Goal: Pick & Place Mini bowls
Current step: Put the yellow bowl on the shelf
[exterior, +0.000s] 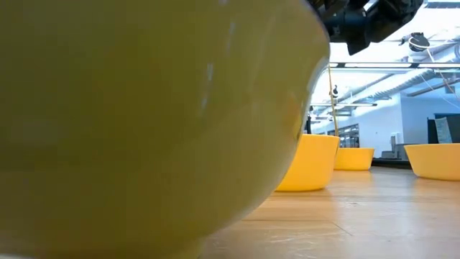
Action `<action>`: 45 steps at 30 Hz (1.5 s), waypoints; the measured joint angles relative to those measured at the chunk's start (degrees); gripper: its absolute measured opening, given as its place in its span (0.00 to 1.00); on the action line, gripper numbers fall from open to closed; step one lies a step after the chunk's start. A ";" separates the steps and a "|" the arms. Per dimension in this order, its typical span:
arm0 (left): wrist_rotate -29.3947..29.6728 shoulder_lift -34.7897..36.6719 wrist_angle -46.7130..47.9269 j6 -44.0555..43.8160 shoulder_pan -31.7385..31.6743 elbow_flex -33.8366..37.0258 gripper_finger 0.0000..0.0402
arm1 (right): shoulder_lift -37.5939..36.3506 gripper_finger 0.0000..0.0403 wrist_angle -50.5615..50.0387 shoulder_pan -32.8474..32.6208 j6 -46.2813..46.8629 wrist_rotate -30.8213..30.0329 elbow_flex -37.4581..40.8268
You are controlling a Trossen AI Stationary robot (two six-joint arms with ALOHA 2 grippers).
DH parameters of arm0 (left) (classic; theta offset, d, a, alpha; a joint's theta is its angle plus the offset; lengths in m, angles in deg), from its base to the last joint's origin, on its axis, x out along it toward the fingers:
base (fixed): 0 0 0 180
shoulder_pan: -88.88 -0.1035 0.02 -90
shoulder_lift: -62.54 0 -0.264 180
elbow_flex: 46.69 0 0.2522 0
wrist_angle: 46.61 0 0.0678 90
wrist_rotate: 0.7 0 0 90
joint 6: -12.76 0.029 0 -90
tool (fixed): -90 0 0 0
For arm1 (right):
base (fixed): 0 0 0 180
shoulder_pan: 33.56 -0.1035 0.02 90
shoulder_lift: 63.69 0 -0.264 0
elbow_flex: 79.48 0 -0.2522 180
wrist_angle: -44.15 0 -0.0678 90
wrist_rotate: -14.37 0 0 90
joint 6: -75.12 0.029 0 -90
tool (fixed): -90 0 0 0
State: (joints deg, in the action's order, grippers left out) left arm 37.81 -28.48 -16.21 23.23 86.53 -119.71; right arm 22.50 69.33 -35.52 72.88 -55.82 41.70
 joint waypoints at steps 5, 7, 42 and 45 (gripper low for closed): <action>0.16 -4.37 9.30 4.38 -0.16 -6.07 0.03 | 0.00 0.38 -2.01 -0.02 0.99 0.05 0.00; 0.14 -6.10 12.26 5.97 -0.22 -8.15 0.03 | 0.00 0.38 -2.59 -0.04 1.98 0.05 -0.02; 9.57 -9.88 15.18 10.31 1.55 -13.30 0.22 | 11.63 0.00 0.71 -1.27 1.63 9.73 -0.52; 12.04 -9.86 13.21 6.79 2.30 -13.34 0.34 | 11.61 0.00 0.82 -1.03 1.81 8.13 -0.52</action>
State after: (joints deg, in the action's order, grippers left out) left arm 49.85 -38.35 -3.01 30.02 88.84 -133.05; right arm 34.11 70.15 -36.55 74.70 -47.69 41.18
